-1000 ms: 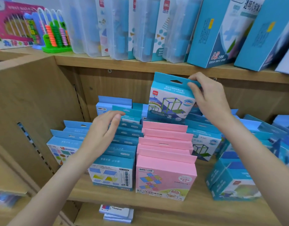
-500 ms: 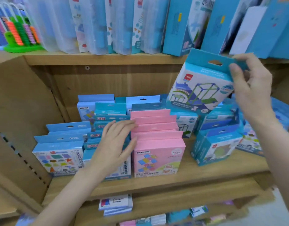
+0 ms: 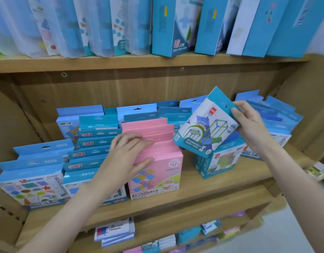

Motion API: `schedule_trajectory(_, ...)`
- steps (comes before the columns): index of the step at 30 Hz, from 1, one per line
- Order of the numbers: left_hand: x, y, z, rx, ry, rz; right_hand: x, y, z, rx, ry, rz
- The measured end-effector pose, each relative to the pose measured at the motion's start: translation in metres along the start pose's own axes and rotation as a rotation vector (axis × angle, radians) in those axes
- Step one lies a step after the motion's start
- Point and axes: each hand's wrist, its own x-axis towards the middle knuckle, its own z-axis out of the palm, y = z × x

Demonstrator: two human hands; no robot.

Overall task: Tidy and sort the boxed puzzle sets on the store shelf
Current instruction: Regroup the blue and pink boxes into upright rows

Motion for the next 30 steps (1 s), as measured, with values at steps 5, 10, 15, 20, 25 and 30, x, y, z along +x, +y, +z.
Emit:
schedule_trajectory(5, 0.0, 0.0, 0.0, 0.011, 0.01, -0.001, 0.009, 0.008, -0.002, -0.095, 0.022, 0.025)
schedule_trajectory(10, 0.0, 0.0, 0.001, 0.0, 0.006, -0.01, 0.014, 0.007, -0.003, -0.121, -0.009, 0.009)
schedule_trajectory(15, 0.0, 0.0, 0.0, -0.002, -0.003, -0.021, 0.014, 0.007, -0.006, -0.146, -0.016, -0.018)
schedule_trajectory(20, 0.001, 0.0, -0.001, 0.007, -0.006, -0.025, 0.013, 0.003, -0.009, -0.167, 0.004, -0.039)
schedule_trajectory(25, 0.001, -0.001, -0.002, 0.021, -0.028, -0.018, 0.016, -0.005, -0.01, -0.327, -0.033, -0.127)
schedule_trajectory(30, 0.0, -0.002, -0.003, 0.041, -0.04, -0.019, 0.014, 0.004, -0.008, -0.389, -0.089, -0.162)
